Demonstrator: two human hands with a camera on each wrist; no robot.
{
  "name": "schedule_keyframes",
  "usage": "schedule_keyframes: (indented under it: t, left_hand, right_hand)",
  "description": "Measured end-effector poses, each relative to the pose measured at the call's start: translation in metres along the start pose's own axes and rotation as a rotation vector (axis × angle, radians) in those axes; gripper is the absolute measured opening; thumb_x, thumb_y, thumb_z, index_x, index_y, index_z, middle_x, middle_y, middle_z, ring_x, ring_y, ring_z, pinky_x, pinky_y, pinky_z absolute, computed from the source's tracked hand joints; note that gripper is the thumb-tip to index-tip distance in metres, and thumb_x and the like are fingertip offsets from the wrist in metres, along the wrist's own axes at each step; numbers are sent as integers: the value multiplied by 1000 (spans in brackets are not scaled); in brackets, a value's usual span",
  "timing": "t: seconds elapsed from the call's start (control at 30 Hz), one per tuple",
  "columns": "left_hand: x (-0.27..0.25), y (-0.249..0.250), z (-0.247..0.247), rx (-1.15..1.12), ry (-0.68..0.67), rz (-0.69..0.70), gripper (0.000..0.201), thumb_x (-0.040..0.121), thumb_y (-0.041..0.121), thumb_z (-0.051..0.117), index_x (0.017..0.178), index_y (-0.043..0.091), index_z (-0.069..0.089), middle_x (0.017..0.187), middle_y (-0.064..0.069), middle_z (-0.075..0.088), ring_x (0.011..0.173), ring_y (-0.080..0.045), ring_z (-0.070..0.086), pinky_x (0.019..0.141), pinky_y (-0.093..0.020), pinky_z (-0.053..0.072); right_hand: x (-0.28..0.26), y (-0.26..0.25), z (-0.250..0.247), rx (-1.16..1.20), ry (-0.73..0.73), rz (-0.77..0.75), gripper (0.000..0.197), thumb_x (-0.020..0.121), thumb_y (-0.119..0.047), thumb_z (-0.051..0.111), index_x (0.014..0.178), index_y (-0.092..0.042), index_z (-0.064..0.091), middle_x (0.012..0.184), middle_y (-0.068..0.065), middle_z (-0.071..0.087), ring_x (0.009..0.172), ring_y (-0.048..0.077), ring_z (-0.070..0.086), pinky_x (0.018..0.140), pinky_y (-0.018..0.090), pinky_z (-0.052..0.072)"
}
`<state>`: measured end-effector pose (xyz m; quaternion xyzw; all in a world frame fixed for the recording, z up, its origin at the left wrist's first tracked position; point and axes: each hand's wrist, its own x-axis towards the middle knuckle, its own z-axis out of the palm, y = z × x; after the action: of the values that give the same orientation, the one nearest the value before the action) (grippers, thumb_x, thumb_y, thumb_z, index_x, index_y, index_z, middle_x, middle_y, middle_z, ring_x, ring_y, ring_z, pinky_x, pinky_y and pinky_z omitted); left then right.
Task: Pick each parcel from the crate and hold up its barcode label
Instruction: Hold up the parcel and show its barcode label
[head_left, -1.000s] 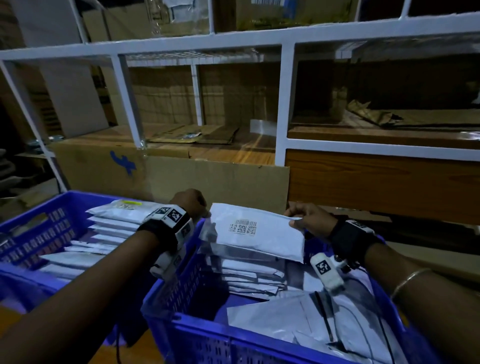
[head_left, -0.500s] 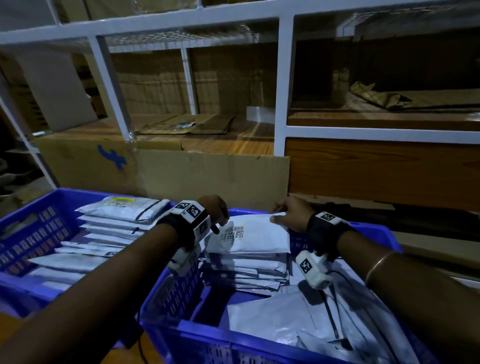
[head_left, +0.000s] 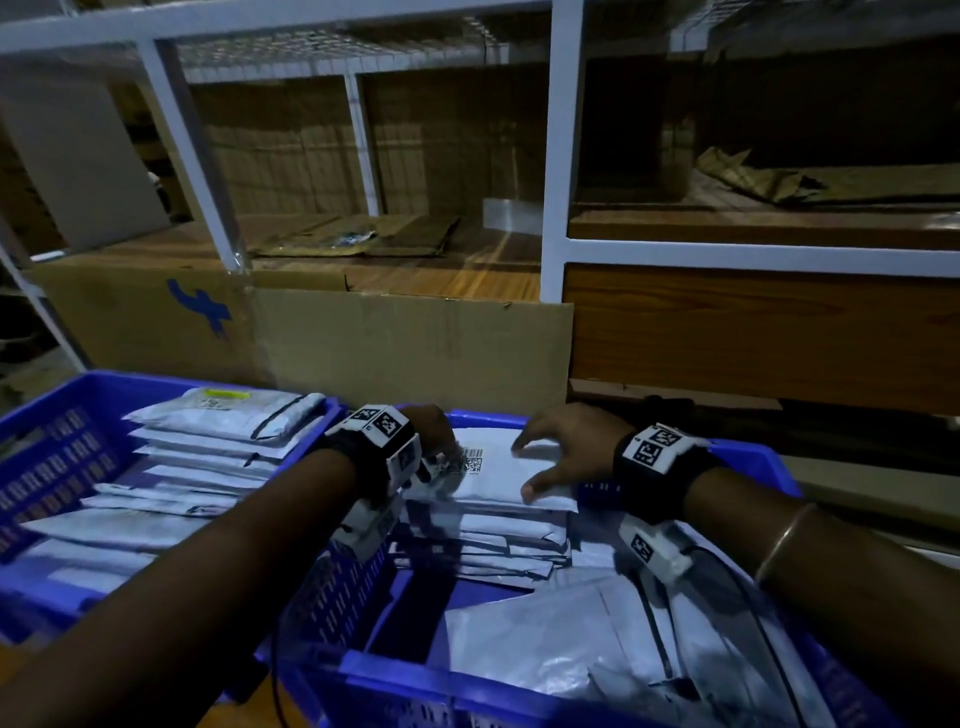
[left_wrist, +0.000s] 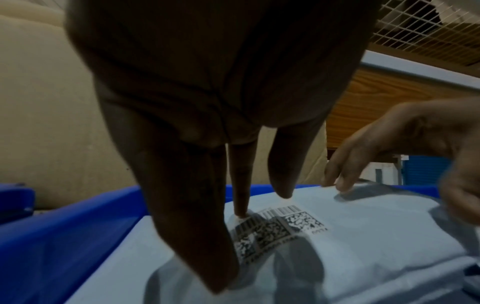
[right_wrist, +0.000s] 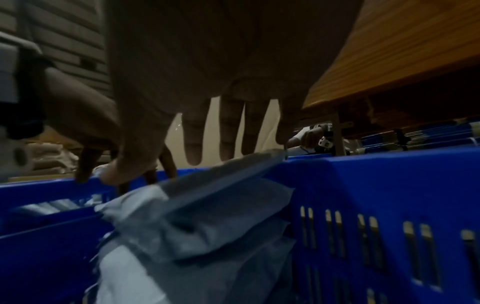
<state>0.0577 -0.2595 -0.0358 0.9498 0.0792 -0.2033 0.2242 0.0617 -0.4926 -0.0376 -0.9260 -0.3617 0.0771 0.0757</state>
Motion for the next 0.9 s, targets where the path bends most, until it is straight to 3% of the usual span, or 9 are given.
schedule_keyframes:
  t: [0.17, 0.33, 0.4, 0.47, 0.5, 0.57, 0.63, 0.77, 0.9]
  left_hand:
    - [1, 1, 1, 19, 2, 20, 8, 91, 17, 61, 99, 14, 63, 99, -7, 60, 108, -29, 64, 65, -22, 48]
    - [2, 0, 0, 33, 3, 49, 5, 91, 17, 61, 96, 16, 60, 99, -7, 61, 111, -30, 63, 68, -24, 50]
    - [3, 0, 0, 42, -18, 67, 12, 92, 17, 61, 98, 7, 65, 103, -13, 65, 99, -26, 69, 64, -25, 52]
    - [1, 3, -1, 23, -37, 80, 27, 94, 17, 60, 107, -5, 67, 113, -20, 66, 74, -15, 72, 54, -22, 54]
    - [-1, 4, -1, 38, -32, 79, 31, 95, 18, 58, 112, -7, 65, 116, -19, 65, 75, -14, 72, 52, -18, 53]
    - [0, 2, 1, 44, -4, 65, 33, 94, 21, 61, 114, -5, 66, 120, -17, 65, 100, -24, 68, 73, -23, 57]
    - [4, -2, 5, 48, -2, 53, 35, 90, 25, 66, 109, -4, 69, 115, -19, 67, 104, -30, 66, 88, -40, 56]
    - [5, -5, 8, 87, 7, 57, 39, 88, 30, 68, 110, -2, 68, 114, -19, 67, 105, -30, 65, 89, -44, 54]
    - [3, -3, 8, 96, 22, 71, 38, 91, 30, 64, 113, -1, 67, 118, -18, 65, 108, -31, 63, 93, -41, 53]
  right_hand:
    - [13, -12, 13, -201, -92, -63, 71, 83, -64, 62, 144, -32, 46, 149, -5, 44, 135, 19, 42, 104, 37, 41]
    - [23, -11, 21, -188, -115, -38, 72, 84, -64, 60, 146, -33, 42, 155, -4, 36, 141, 20, 35, 107, 39, 39]
    - [25, -11, 24, -179, -126, -38, 73, 84, -64, 61, 147, -31, 42, 156, -3, 35, 140, 21, 36, 108, 37, 38]
    - [26, -9, 24, -132, -120, -32, 74, 83, -64, 63, 146, -31, 43, 155, -3, 37, 140, 20, 37, 109, 35, 36]
    - [25, -6, 23, -107, -110, -27, 75, 81, -64, 65, 145, -31, 44, 154, -3, 38, 139, 19, 38, 109, 34, 35]
    - [24, -1, 23, -85, -93, -21, 75, 78, -63, 68, 143, -32, 47, 153, -4, 41, 138, 18, 39, 109, 32, 35]
    - [21, 2, 24, -80, -87, -19, 75, 78, -63, 69, 143, -34, 47, 153, -6, 41, 138, 17, 40, 109, 32, 37]
    - [19, 2, 27, -80, -99, -24, 73, 81, -62, 66, 144, -35, 44, 154, -6, 38, 138, 18, 40, 110, 33, 36]
    - [18, 0, 27, -73, -108, -22, 73, 82, -61, 66, 146, -33, 43, 154, -5, 39, 138, 18, 40, 110, 32, 35]
